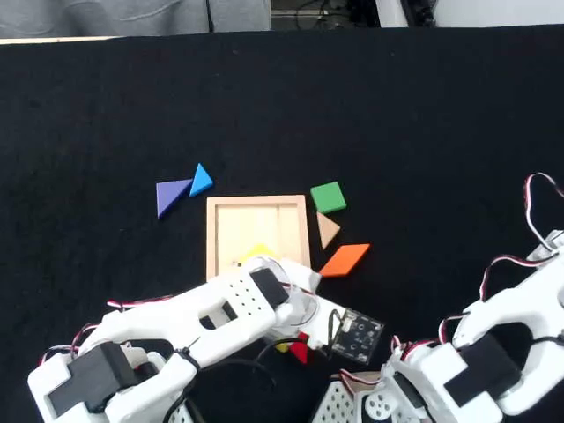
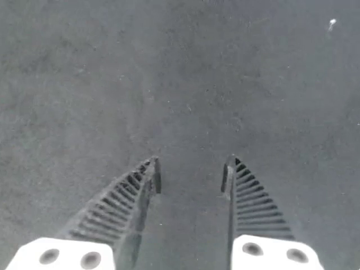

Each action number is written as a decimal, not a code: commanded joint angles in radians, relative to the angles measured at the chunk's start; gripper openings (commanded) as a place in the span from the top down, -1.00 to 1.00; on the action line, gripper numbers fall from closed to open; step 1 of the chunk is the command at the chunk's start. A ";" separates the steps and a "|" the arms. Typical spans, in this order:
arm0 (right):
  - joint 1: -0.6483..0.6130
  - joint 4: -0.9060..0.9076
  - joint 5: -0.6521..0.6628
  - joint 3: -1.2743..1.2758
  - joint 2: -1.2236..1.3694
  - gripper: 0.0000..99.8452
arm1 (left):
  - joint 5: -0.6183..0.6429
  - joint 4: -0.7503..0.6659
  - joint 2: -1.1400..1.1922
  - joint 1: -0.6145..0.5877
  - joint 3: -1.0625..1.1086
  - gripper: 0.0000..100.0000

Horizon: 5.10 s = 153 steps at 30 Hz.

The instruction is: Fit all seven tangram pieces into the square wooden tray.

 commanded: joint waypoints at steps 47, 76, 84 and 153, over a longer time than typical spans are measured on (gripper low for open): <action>-0.061 -0.015 0.046 -0.036 -0.013 0.62 | 0.112 0.063 0.189 0.013 -0.151 0.34; -0.068 -0.014 0.072 -0.027 -0.015 0.62 | 0.058 0.074 0.233 0.025 -0.139 0.52; -0.068 -0.014 0.072 -0.027 -0.015 0.62 | 0.046 0.213 0.169 0.035 -0.206 0.85; -0.091 -0.015 0.110 -0.004 -0.015 0.62 | 0.092 0.040 0.302 -0.047 -0.302 0.37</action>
